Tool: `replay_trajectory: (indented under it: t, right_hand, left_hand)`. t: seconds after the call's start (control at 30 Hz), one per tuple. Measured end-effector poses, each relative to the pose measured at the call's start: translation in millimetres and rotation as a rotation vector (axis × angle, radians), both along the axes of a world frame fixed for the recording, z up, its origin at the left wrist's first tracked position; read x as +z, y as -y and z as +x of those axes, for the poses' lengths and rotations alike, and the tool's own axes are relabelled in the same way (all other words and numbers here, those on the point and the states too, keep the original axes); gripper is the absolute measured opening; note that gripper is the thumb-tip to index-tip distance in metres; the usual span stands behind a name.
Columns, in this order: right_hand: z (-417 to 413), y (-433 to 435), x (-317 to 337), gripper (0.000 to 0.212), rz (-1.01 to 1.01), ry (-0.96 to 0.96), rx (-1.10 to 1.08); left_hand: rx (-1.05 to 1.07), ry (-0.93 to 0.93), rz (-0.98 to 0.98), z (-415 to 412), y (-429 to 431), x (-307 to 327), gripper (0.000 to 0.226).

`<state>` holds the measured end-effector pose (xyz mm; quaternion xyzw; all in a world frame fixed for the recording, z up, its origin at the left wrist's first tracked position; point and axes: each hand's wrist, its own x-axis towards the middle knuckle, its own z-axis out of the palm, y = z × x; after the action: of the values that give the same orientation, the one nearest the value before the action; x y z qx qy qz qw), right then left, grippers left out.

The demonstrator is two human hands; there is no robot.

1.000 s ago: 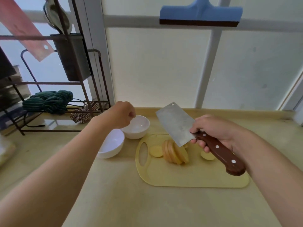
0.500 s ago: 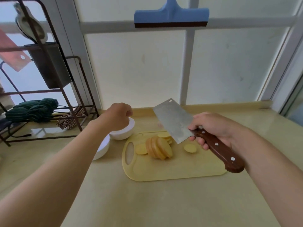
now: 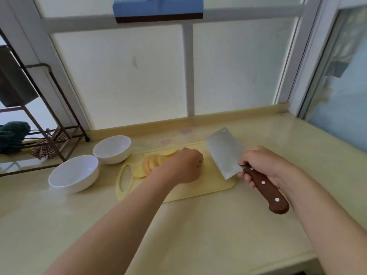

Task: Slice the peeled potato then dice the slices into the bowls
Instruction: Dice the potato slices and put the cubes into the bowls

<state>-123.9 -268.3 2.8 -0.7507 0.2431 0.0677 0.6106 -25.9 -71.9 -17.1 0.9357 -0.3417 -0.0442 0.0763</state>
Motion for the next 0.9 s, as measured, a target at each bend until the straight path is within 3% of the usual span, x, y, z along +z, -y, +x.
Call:
replay_trajectory:
  t: [0.23, 0.33, 0.6, 0.9]
  right_hand:
    - [11.0, 13.2, -14.5, 0.009, 0.046, 0.013, 0.058]
    - [18.1, 14.4, -19.2, 0.01, 0.037, 0.006, 0.085]
    - [22.5, 18.3, -28.6, 0.028, -0.006, -0.003, 0.116]
    - [23.1, 19.2, -27.8, 0.017, -0.004, 0.005, 0.133]
  left_hand:
    - [0.095, 0.041, -0.214, -0.4, 7.0, -8.5, 0.018]
    - [0.117, 0.048, -0.209, -3.6, 15.5, -10.8, 0.019]
    - [-0.023, 0.101, -0.333, -8.6, 8.2, -25.0, 0.022]
    - [-0.219, 0.249, -0.41, 0.0, 7.8, -42.6, 0.02]
